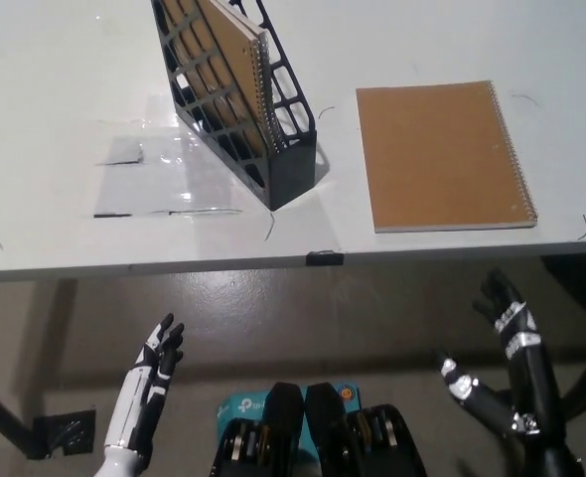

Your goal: Use the right hand to pick up a book from the book holder on the left side and put it on another book on the right side

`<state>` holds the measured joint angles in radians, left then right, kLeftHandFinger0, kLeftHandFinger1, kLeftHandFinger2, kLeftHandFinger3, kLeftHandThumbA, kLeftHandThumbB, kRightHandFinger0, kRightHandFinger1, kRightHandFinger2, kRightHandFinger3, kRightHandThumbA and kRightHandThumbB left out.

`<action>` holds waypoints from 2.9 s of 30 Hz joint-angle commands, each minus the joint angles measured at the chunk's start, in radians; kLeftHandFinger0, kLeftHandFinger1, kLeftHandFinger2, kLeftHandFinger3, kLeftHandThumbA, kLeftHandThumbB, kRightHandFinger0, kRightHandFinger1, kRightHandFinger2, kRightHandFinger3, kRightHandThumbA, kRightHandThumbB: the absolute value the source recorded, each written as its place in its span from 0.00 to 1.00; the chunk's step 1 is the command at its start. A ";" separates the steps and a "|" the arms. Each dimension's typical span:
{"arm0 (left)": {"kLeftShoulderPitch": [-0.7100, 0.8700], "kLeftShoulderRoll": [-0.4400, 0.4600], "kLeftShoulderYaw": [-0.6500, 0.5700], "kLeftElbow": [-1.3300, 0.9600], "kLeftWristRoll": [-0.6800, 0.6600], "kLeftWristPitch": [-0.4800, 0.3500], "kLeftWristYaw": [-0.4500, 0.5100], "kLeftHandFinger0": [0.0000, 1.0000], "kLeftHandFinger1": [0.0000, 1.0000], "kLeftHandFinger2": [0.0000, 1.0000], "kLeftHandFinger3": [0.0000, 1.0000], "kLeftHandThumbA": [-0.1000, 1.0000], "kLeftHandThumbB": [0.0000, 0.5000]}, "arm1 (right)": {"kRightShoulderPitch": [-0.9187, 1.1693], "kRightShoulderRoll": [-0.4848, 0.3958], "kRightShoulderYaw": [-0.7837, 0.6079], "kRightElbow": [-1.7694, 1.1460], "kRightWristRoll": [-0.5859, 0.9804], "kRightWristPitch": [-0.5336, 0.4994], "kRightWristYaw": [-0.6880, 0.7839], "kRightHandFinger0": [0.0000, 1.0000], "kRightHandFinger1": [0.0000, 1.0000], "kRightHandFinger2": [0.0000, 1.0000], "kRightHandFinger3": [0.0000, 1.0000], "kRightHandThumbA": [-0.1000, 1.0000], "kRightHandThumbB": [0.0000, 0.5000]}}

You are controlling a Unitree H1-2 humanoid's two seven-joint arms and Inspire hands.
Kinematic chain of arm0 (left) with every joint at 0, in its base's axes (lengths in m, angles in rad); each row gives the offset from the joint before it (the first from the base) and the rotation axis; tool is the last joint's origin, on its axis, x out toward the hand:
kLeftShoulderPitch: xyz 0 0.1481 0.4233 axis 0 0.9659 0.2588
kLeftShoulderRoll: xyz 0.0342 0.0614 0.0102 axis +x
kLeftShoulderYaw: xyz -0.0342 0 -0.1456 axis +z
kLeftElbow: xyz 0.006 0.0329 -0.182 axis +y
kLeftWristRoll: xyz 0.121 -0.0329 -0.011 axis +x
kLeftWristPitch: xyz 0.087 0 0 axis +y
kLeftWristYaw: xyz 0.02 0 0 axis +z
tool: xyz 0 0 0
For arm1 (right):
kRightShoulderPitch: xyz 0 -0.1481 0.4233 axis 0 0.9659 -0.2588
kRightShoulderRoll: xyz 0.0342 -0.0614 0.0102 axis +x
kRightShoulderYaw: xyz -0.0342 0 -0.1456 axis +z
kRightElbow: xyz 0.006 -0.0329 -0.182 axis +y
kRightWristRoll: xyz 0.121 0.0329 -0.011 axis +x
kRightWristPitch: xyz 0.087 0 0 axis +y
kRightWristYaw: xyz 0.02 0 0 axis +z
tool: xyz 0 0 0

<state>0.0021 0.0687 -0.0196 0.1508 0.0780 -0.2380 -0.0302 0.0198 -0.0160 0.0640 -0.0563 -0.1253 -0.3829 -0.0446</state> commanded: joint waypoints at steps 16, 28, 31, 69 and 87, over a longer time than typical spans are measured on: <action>-0.032 0.016 -0.021 0.017 0.064 -0.093 0.012 0.95 1.00 1.00 1.00 0.93 0.25 | -0.709 0.013 0.000 0.113 0.095 0.375 0.107 1.00 1.00 1.00 1.00 0.89 0.45; -0.052 0.027 -0.044 0.031 0.097 -0.101 0.014 0.91 1.00 1.00 1.00 0.95 0.29 | -1.014 0.095 -0.043 0.471 0.226 0.475 0.174 0.95 1.00 1.00 1.00 0.88 0.53; -0.045 0.023 -0.048 0.023 0.104 -0.097 0.014 0.91 1.00 1.00 1.00 0.94 0.28 | -1.042 0.108 -0.030 0.515 0.210 0.476 0.180 0.94 1.00 1.00 1.00 0.90 0.50; -0.031 0.033 -0.076 0.014 0.106 -0.094 -0.004 0.98 0.99 1.00 1.00 0.93 0.28 | -1.186 0.125 -0.011 0.885 0.178 0.390 0.185 0.90 1.00 1.00 1.00 0.95 0.50; -0.031 0.035 -0.080 0.010 0.112 -0.091 0.003 0.93 0.97 1.00 1.00 0.94 0.27 | -1.235 0.136 -0.023 1.008 0.192 0.358 0.189 0.87 1.00 1.00 1.00 0.94 0.58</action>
<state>-0.0252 0.0967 -0.0984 0.1894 0.1861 -0.3018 -0.0316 -1.1333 0.1077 0.0551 0.9501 0.0562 0.0302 0.1381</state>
